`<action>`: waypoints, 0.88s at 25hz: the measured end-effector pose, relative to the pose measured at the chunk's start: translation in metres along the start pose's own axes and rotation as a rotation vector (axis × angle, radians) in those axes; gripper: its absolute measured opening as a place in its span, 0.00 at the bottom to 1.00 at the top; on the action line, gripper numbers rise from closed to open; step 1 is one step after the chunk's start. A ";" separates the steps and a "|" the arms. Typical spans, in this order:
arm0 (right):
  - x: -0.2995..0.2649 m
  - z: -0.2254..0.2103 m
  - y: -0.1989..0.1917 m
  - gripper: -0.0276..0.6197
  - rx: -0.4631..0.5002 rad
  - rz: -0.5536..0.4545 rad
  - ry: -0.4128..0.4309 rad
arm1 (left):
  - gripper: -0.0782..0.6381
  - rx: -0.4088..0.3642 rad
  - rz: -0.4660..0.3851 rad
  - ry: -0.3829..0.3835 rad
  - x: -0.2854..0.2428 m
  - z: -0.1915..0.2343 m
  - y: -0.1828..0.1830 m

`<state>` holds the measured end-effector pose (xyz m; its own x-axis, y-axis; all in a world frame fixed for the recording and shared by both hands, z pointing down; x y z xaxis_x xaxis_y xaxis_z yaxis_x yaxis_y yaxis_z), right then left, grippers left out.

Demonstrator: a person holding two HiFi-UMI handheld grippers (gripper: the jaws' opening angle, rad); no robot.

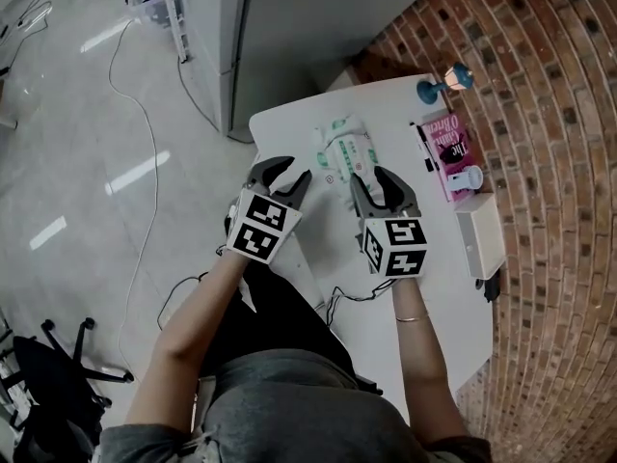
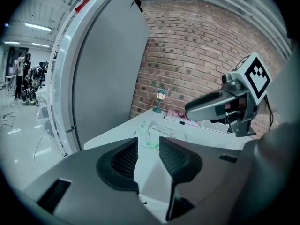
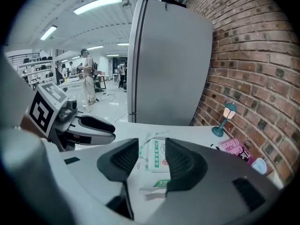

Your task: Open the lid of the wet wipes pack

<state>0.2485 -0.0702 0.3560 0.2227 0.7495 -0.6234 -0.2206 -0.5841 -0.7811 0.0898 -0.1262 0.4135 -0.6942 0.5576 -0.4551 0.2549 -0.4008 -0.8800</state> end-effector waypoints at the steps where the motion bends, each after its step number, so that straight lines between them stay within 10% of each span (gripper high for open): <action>1: -0.003 -0.001 -0.001 0.33 0.009 0.015 0.005 | 0.29 -0.007 0.008 0.003 -0.002 -0.001 -0.001; 22: -0.031 -0.019 -0.012 0.35 0.143 0.163 0.044 | 0.30 -0.290 0.115 -0.085 -0.063 -0.036 -0.003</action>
<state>0.2626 -0.0927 0.3835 0.2135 0.6323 -0.7447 -0.3889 -0.6443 -0.6585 0.1569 -0.1341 0.4398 -0.6999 0.4532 -0.5520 0.5081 -0.2271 -0.8308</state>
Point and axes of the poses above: the fingertips, and each gripper's own axes: x backward along the fingers, z to its left, y out of its top, the point moved 7 cm from there along x, backward along the fingers, and after that the axes turned 10 degrees about y, right-handed, at the moved point
